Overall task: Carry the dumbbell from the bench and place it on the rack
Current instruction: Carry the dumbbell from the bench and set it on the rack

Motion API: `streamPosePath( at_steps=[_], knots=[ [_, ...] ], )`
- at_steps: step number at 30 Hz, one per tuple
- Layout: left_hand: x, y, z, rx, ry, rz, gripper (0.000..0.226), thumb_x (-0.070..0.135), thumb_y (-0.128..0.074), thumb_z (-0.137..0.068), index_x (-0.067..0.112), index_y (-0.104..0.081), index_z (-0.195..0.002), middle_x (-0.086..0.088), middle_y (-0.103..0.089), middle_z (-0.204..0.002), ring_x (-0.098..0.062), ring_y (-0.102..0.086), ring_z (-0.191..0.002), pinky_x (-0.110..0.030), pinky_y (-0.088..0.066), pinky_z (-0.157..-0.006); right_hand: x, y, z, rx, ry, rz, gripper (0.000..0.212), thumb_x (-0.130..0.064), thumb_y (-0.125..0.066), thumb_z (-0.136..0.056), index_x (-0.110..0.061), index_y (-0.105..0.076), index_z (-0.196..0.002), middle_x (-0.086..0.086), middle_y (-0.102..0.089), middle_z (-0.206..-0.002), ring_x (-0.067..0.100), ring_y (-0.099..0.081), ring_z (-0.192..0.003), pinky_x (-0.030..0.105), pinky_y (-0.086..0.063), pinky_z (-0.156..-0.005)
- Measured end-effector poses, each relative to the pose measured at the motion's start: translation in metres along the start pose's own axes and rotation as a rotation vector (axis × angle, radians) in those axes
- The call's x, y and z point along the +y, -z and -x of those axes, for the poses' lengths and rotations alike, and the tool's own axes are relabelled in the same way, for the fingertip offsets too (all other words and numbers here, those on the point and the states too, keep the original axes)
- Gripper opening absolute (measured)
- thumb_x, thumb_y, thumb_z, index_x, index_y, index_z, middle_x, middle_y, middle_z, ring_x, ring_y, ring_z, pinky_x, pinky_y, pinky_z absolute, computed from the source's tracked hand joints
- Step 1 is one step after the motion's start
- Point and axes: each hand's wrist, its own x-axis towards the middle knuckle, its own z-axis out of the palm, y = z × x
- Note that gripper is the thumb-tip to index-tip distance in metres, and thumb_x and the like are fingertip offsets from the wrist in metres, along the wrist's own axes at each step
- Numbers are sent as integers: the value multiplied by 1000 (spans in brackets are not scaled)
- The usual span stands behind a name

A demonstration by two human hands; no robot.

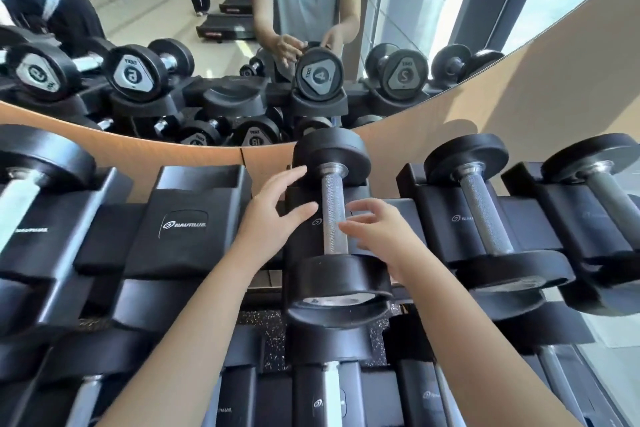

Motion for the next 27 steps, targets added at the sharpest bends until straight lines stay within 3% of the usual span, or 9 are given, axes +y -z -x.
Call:
streamPosePath(
  at_steps=[3,7,9,12,15,18,20,25,27],
  knots=[
    [1,-4,50,-18,19,64,41,16,-64,-81,41,-52,-111,14,-54,-125,7,-44,-117,-2,-29,-92,10,6,27,13,132,29,19,-18,-64,-81,-20,-61,-100,4,-67,-97,13,-61,-81,23,-47,-74],
    [0,-13,95,0,69,137,39,10,-61,-83,40,-54,-107,13,-57,-119,1,-49,-114,-25,-39,-99,25,8,57,12,275,91,16,-18,-63,-83,-19,-65,-99,-8,-64,-87,4,-58,-79,23,-46,-80],
    [-1,-17,106,9,81,175,45,7,-62,-82,39,-51,-111,15,-55,-118,6,-50,-112,-25,-41,-100,33,8,66,28,326,194,24,-22,-64,-83,-23,-62,-107,-10,-62,-96,0,-53,-85,19,-39,-83],
    [1,-20,113,24,66,94,49,9,-63,-81,36,-48,-120,20,-51,-117,12,-46,-109,-25,-41,-99,41,11,79,22,384,303,43,-24,-65,-82,-27,-52,-122,-2,-54,-113,12,-51,-98,13,-38,-81],
    [0,-22,110,28,85,39,50,9,-63,-81,27,-47,-126,10,-53,-119,-3,-48,-114,-37,-39,-103,45,13,85,57,446,445,50,-21,-64,-83,-28,-46,-129,0,-51,-117,19,-52,-98,17,-38,-81],
    [-3,-26,107,-6,142,28,52,8,-61,-83,25,-44,-128,-4,-52,-129,-19,-48,-120,-44,-36,-105,43,10,82,98,449,533,48,-21,-63,-84,-25,-45,-128,3,-51,-112,22,-51,-83,25,-41,-77],
    [-4,-27,105,8,158,4,49,8,-62,-82,24,-46,-126,-4,-54,-125,-20,-49,-117,-45,-37,-104,42,9,79,117,445,569,46,-20,-63,-83,-24,-47,-126,5,-51,-108,20,-46,-75,26,-38,-75],
    [-1,-27,100,29,82,-78,43,5,-65,-78,18,-53,-117,1,-56,-107,-14,-52,-94,-27,-40,-88,50,9,78,168,448,488,43,-19,-63,-82,-25,-50,-123,2,-53,-111,26,-54,-86,34,-46,-85],
    [5,-21,93,-23,17,-197,40,7,-66,-78,16,-52,-114,4,-53,-104,-16,-52,-93,-28,-40,-84,57,7,77,191,440,446,42,-18,-62,-83,-25,-49,-123,3,-54,-109,28,-55,-90,32,-44,-84]
  ],
)
